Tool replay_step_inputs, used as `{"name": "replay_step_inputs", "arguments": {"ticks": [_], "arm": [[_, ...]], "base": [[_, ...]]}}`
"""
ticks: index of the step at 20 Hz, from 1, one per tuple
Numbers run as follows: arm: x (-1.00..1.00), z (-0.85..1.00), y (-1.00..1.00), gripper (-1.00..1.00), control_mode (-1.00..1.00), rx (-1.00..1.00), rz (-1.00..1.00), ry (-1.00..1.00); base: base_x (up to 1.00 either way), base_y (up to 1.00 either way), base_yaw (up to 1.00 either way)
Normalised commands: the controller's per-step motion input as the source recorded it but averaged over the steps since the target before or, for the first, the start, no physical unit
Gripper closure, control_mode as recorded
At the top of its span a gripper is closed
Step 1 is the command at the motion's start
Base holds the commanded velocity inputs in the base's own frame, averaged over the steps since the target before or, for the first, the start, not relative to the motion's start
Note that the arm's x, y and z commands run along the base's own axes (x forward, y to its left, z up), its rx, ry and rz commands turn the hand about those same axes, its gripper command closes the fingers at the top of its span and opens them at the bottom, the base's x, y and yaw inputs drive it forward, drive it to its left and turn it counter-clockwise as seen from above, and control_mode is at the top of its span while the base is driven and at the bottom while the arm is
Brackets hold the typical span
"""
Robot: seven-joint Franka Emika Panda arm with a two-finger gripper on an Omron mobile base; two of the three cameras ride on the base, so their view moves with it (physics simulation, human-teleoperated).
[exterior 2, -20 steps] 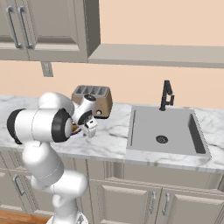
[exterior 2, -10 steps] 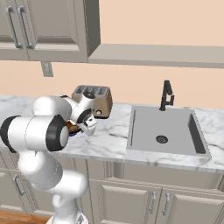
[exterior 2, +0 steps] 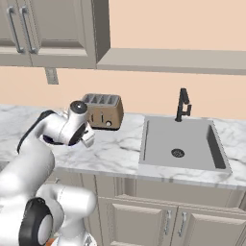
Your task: Place the bowl with the onion and mushroom on the top shelf of the fridge. Place the bowl with the chicken drumsticks on the second highest shelf of the fridge.
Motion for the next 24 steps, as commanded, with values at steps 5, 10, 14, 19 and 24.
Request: {"name": "replay_step_inputs", "arguments": {"ticks": [5, 10, 14, 19, 24], "arm": [[-1.0, 1.0, -0.36, 1.0, -1.0, 0.05, -0.21, -0.15], [-1.0, 0.88, -0.69, 1.0, -1.0, 0.13, -0.27, 0.04], [-0.61, 0.38, -0.4, 1.0, -1.0, 0.04, -0.13, 0.16], [0.0, 0.0, 0.0, 1.0, 1.0, 0.0, 0.0, 0.0], [0.0, 0.0, 0.0, 1.0, 1.0, 0.0, 0.0, 0.0]], "base": [[0.0, 0.0, 0.0], [0.0, 0.0, 0.0], [0.0, 0.0, 0.0], [-0.37, 0.0, 0.0], [-1.0, -0.25, -0.44]]}}
